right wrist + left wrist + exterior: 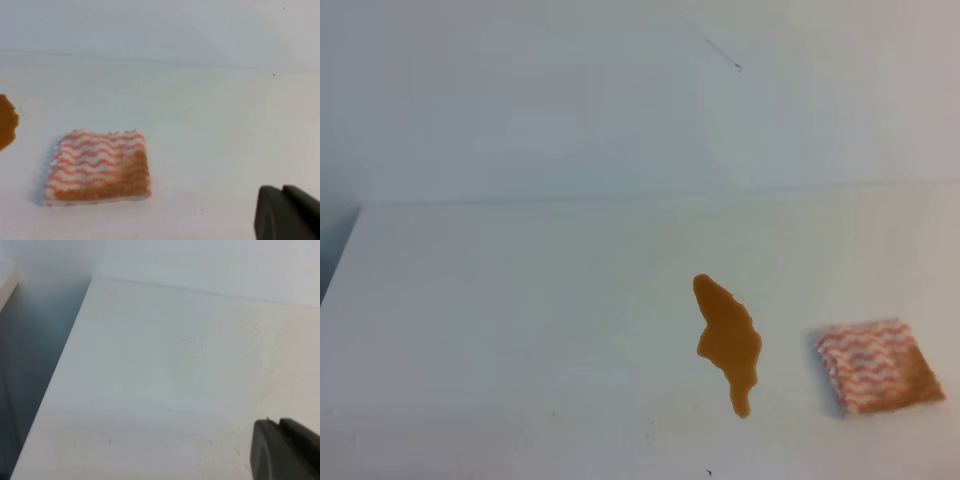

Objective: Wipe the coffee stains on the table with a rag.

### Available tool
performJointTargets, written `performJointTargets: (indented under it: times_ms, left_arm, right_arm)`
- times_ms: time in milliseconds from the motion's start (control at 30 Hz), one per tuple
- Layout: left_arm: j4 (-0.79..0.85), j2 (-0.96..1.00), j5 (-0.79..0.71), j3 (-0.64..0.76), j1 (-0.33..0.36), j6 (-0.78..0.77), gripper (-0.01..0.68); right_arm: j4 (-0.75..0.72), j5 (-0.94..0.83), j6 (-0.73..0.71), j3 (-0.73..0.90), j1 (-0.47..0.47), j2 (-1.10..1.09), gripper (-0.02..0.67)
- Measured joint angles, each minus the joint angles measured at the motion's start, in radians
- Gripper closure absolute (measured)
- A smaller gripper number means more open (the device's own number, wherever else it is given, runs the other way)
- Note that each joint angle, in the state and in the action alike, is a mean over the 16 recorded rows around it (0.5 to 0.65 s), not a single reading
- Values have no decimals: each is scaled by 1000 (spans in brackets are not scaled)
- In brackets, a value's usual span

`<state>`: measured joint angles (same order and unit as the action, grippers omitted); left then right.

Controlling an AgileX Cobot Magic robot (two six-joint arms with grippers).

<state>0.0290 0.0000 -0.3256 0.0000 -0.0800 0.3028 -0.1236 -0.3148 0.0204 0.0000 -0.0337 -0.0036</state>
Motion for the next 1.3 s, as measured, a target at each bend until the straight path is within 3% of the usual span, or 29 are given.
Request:
performJointTargets:
  times_ms: [1300]
  left_arm:
    - [0, -16, 9, 24, 0, 0, 673]
  right_arm:
    - [0, 0, 0, 0, 0, 0, 653]
